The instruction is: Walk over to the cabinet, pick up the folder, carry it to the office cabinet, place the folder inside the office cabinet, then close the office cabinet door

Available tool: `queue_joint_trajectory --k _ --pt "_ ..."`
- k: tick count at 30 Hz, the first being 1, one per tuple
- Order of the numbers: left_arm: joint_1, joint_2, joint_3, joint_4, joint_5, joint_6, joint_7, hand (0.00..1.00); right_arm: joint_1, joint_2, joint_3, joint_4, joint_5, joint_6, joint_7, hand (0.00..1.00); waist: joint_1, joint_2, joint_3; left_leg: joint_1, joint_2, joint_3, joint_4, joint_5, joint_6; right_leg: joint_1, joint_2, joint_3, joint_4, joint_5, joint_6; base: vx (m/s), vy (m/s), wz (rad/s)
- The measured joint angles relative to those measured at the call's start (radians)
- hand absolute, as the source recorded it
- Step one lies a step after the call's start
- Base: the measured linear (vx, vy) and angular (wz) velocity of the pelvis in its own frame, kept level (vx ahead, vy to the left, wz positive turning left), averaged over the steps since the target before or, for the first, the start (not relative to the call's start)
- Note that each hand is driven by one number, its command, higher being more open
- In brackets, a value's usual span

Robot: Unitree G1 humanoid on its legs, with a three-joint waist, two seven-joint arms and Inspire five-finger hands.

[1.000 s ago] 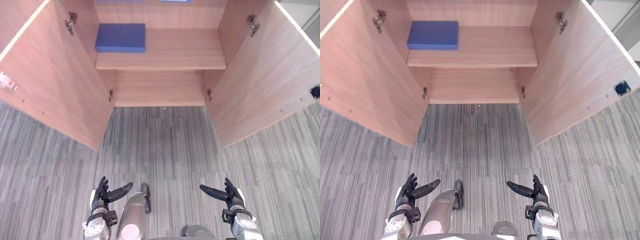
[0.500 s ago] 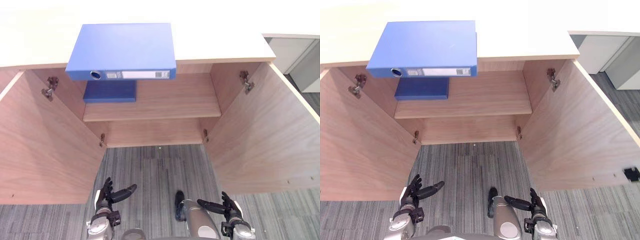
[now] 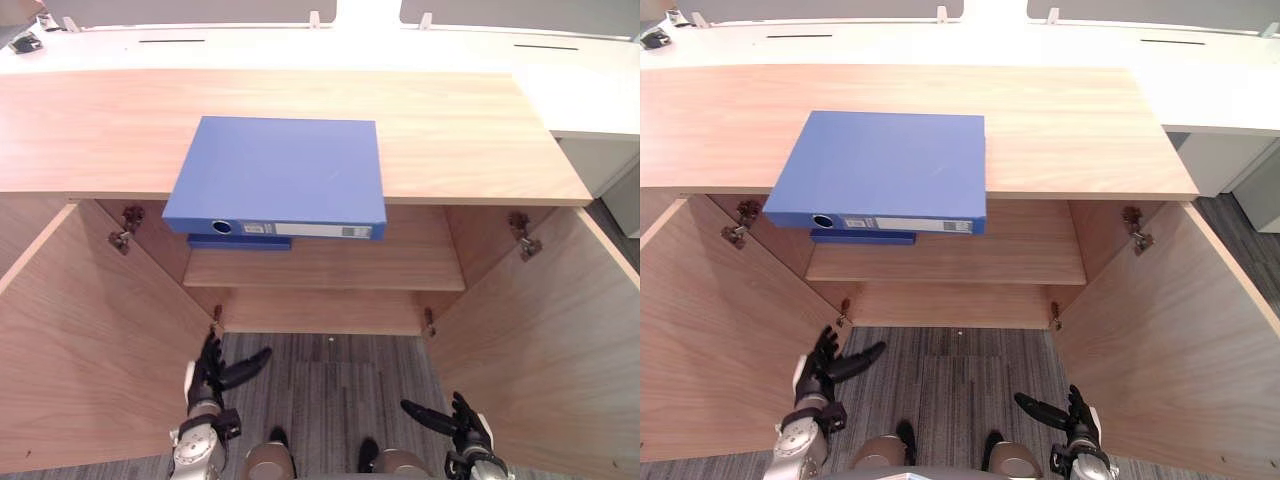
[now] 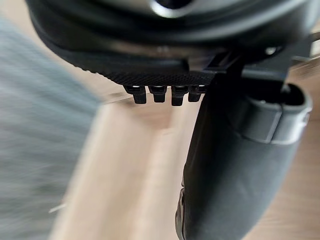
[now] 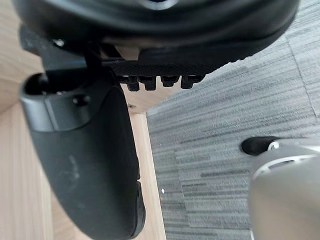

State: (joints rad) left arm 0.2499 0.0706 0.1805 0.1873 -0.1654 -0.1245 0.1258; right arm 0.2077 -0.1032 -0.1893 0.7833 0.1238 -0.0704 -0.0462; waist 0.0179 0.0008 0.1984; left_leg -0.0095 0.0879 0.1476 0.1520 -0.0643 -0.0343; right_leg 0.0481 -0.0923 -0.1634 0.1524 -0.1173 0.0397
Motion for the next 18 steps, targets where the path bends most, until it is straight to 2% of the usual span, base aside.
queue_joint_trajectory --k 4,8,10,12,18 --pt "0.039 0.031 0.018 -0.195 0.081 -0.024 0.047 1.0 0.002 0.001 0.001 0.02 -0.001 -0.003 0.0 1.0 0.015 0.002 -0.032 0.026 -0.013 -0.004 -0.04 0.008 0.003 0.021 -0.003 -0.003 -0.023 0.001 0.002 0.05 0.017 0.04" --pt "0.082 0.056 0.015 -0.395 0.269 -0.043 0.094 1.0 -0.001 -0.002 0.005 0.049 -0.011 -0.024 0.002 1.0 0.017 0.007 -0.052 0.039 -0.019 -0.017 -0.072 0.023 0.004 0.032 -0.002 -0.007 -0.039 0.003 0.004 0.0 -0.015 0.09" --pt "0.096 0.089 0.005 -0.489 0.339 -0.06 0.106 1.0 -0.001 -0.005 0.021 0.064 -0.013 -0.028 0.002 1.0 0.019 0.008 -0.052 0.042 -0.019 -0.022 -0.073 0.024 0.003 0.039 -0.001 -0.007 -0.042 0.003 0.004 -0.03 -0.013 0.08" --pt "0.097 0.159 -0.01 -0.575 0.441 -0.078 0.116 1.0 0.001 -0.013 0.051 0.079 -0.039 -0.029 0.004 1.0 0.019 0.012 -0.06 0.047 -0.021 -0.025 -0.077 0.028 0.003 0.045 0.0 -0.006 -0.044 0.003 0.004 -0.04 -0.01 0.04" --pt "0.071 0.282 -0.095 -0.616 0.671 -0.11 0.116 1.0 0.001 -0.021 0.096 0.099 -0.053 -0.031 0.006 1.0 0.007 0.02 -0.098 0.071 -0.026 -0.025 -0.107 0.045 0.004 0.059 -0.001 0.004 -0.048 0.004 0.004 -0.04 -0.001 0.0"
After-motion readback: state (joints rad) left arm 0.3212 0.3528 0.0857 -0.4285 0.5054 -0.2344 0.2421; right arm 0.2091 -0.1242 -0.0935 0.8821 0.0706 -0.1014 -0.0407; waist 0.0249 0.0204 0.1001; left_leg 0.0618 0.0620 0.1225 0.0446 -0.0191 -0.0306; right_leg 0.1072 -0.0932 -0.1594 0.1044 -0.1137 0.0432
